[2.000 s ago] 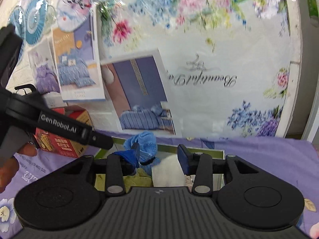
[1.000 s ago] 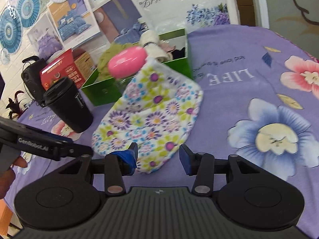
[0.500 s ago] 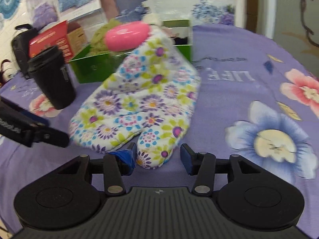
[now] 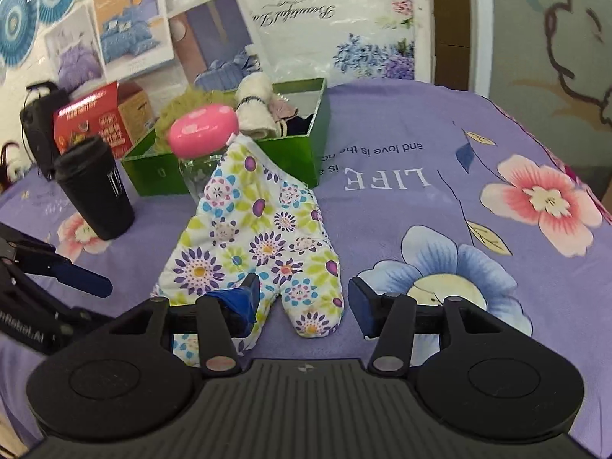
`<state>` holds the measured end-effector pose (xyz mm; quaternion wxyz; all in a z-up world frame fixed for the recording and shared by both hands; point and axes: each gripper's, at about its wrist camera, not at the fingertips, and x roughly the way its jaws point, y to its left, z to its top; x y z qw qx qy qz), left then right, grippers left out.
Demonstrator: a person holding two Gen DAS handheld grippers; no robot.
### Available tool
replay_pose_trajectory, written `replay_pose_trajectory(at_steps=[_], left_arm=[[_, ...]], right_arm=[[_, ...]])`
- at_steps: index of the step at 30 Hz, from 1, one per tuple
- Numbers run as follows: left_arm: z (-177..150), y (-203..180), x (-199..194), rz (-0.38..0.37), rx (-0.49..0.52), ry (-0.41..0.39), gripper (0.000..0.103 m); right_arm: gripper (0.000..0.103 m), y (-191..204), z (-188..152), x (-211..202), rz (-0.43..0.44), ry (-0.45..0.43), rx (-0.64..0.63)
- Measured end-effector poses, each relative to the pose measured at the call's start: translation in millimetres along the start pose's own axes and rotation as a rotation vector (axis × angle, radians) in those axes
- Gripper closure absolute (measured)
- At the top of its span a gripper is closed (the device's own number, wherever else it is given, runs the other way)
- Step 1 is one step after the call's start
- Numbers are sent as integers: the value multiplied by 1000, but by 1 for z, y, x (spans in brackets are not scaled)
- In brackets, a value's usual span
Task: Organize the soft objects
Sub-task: 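Grasp the floral oven mitt with the right gripper while the left grips it too, then carry the floral mitt into the green box and open both grippers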
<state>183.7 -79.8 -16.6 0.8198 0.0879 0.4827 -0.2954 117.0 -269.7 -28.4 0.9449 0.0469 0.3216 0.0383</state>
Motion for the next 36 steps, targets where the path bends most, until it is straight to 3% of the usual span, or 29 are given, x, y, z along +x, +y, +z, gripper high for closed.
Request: replay_pose_trajectory(at_steps=[7,11,17,20,23,27,28,30,31,32,33,35,36], left_arm=[[12,-18,32,-49,64,55,23],[24,-19,43,-62,72,71,14],[37,-13,51,-93,40,72,12],[38,-10,55,-96,26,65,12],[40,-15,57,-89,51,52,12],[41,-23,58,-51,109,35,13],[41,-23,58,-47,108,33,14],[42,-22,57,-60,111,35,31],[41,-23,55,-75,114,24,47],[41,-25,52,-85,117,11,59],[41,-28,48,-92,124,-5,66],[39,-34,36,-94,146,-43,77],[36,-36,28,-95,161,-62,77]], right_arm=[[66,7,-5,15,-5,101,-193],[65,9,-1,26,-48,135,-316],[64,2,12,56,-17,159,-308],[62,-9,8,63,27,135,-228],[60,-20,4,63,58,101,-151],[58,-17,4,64,51,88,-158],[57,-17,5,65,52,91,-150],[64,-16,5,65,60,80,-154],[68,-15,4,66,66,70,-161],[80,-13,4,65,73,62,-165],[89,-10,3,63,75,53,-169],[93,-4,2,55,66,30,-177],[94,-1,0,48,65,8,-175]])
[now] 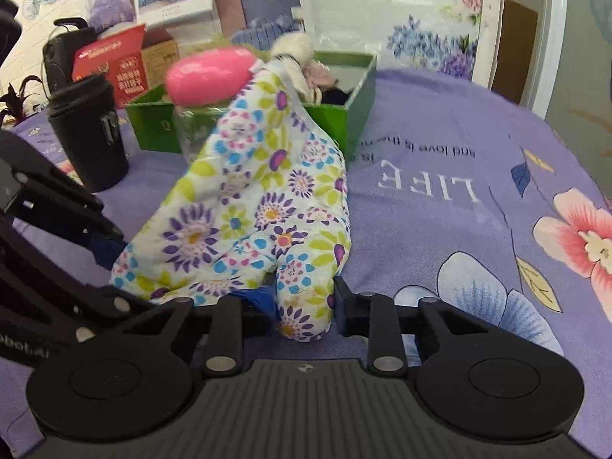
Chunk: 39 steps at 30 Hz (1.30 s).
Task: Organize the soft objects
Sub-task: 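Carry the floral mitt into the green box and open both grippers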
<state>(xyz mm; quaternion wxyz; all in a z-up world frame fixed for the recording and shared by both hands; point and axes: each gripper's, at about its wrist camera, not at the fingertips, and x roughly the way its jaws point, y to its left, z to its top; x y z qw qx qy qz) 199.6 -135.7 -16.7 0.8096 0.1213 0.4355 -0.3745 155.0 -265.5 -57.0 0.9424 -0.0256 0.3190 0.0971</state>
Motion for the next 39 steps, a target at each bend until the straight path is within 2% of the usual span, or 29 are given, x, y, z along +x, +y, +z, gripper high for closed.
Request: replay_pose_trajectory(at_steps=[6,10,13,17,20,23,26,28,30,33,35,39], left_arm=[[-11,-25,-48,-12,66,-104,77],[0,-39,-72,16,110,-163,77],[26,-30,-91,71,127,-233,77],[71,15,-113,133,74,-298,77],[103,67,-116,153,-7,-300,77],[127,125,-102,135,-108,-242,76],[136,174,-70,124,-208,-147,76],[138,197,-47,150,-259,-79,74],[136,209,-31,192,-289,-36,68],[135,215,-30,229,-285,-50,55],[134,218,-36,263,-303,-63,34],[130,227,-54,200,-385,-97,35]], right_arm=[[94,18,-6,-58,-54,-138,18],[93,22,8,-83,-78,-197,18],[93,21,50,-82,-80,-240,-30],[92,23,125,-57,-59,-269,-144],[92,24,181,-19,-21,-239,-205],[91,29,223,34,27,-144,-230],[91,34,238,93,58,-27,-240],[91,38,235,126,69,51,-247],[87,39,227,149,70,91,-250],[88,37,224,157,97,69,-232],[86,33,225,154,113,70,-186],[84,37,234,141,100,69,-172]])
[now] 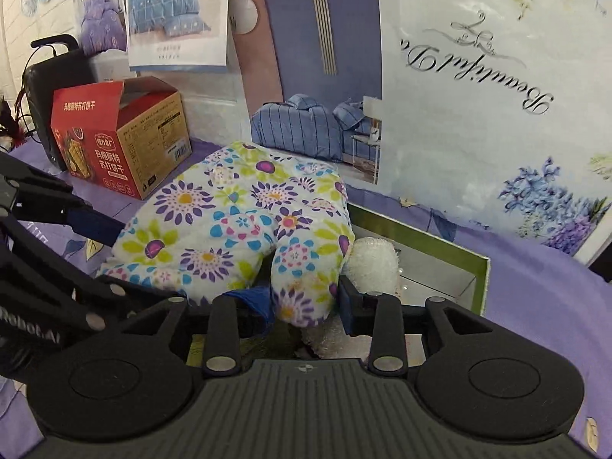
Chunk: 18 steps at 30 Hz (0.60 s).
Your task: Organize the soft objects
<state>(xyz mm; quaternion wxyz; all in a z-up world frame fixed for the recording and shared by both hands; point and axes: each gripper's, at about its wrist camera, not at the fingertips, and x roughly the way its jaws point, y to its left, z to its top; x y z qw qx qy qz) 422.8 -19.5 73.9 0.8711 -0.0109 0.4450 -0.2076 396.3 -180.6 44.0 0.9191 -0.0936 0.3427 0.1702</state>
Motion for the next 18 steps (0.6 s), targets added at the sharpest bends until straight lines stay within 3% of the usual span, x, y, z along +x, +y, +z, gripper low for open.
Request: replay_pose_trajectory(at_steps=[9,18], left_arm=[[-21,-8,-60,40,2,-60,34],[-68,-35,-123,61,50,-174,34]], right_arm=[[81,8,0,-60,-115,-31,-56],[79,43,-30,-143,-187,-149,-80]])
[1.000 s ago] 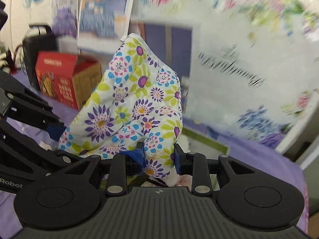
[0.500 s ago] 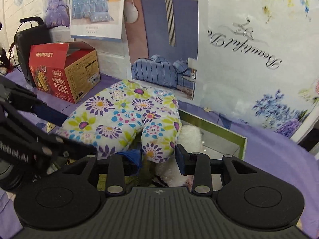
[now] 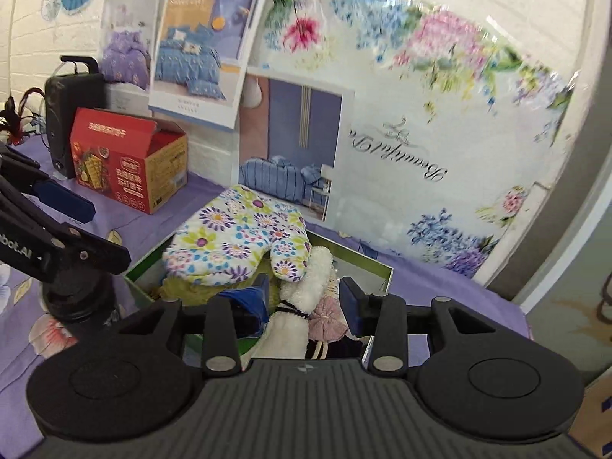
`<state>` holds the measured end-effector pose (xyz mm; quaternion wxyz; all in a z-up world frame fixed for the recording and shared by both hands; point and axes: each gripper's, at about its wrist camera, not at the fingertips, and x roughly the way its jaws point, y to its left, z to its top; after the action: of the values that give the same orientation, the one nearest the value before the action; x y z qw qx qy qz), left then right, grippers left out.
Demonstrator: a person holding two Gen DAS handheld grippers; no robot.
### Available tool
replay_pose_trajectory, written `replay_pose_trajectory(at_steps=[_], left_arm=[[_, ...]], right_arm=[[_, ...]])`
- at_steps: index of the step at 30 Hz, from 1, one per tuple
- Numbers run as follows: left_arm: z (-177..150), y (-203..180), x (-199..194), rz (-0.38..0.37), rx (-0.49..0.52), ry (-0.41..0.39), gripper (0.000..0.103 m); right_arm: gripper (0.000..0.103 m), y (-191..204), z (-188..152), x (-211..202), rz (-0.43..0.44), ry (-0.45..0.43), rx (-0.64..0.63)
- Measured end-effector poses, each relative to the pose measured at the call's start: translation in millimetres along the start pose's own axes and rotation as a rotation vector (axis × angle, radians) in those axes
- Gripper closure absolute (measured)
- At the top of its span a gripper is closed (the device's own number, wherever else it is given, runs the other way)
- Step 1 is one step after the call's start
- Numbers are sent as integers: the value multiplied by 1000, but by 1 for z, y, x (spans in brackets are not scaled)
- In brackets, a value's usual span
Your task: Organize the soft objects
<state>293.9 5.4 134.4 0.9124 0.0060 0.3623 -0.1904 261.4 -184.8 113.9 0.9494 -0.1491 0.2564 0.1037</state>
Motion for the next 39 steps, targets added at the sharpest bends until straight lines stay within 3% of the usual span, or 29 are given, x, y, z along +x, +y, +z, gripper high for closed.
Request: replay_pose_trajectory(at_steps=[9,19,24,28,35,39], left_arm=[[-65,-36,-57,67,31,-119,32],[-100,-45,-78,121,-33,-205,32],[-117,-54,-74,147,-81,-234,32],[-147,-66,-59,207,-68,-207,32],[-193,-72,-33,253,-24,-121,32],[-209,-70,-30,287,-11,-119,32]], right_arm=[[77,44,-42,-70,-65,-115,16],[75,60,-91,-97,-152,-143,237],[74,65,-120,-100,-191,-158,432],[73,75,-144,-102,-176,-155,524],[72,80,-173,-99,-305,-48,628],[71,83,-188,-98,-260,-11,668]])
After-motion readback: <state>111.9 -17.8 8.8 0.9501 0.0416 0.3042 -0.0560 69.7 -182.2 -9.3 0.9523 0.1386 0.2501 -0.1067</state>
